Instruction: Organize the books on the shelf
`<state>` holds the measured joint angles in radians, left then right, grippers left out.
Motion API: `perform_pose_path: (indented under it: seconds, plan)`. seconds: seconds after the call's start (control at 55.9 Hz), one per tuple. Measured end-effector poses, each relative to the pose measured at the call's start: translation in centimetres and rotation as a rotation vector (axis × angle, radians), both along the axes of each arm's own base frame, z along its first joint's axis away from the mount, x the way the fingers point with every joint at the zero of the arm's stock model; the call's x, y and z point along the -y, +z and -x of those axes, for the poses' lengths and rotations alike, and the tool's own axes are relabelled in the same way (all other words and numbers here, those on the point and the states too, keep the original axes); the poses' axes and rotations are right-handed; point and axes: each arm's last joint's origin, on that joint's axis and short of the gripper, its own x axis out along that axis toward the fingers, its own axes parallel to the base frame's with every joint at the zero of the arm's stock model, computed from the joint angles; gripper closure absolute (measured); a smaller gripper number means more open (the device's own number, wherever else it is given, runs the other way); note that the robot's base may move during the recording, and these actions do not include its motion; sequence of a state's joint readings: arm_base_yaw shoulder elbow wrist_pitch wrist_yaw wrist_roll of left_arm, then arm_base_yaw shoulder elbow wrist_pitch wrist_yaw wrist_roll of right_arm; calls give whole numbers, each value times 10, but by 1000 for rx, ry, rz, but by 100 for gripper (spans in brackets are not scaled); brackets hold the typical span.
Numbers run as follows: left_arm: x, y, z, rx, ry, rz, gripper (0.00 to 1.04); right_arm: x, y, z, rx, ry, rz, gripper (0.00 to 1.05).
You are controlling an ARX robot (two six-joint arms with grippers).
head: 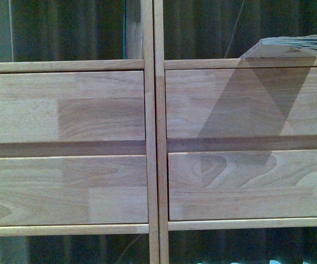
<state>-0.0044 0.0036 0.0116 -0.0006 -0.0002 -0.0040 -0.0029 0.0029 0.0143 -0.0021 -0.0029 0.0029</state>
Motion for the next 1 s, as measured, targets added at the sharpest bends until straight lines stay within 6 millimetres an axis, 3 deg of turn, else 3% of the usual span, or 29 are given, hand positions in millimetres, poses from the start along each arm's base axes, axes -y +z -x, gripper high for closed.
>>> perform_pose_path:
  seconds: [0.697, 0.769, 0.84, 1.001]
  plan:
    - [0, 0, 0, 0, 0, 0, 7, 0, 0, 0, 0, 0, 0, 7]
    - [0, 0, 0, 0, 1, 0, 7, 0, 0, -1, -109, 135, -47, 7]
    - [0, 0, 0, 0, 0, 0, 7, 5, 13, -9, -200, 277, -172, 7]
    - [0, 0, 0, 0, 0, 0, 7, 13, 77, -52, -130, 390, -416, 7]
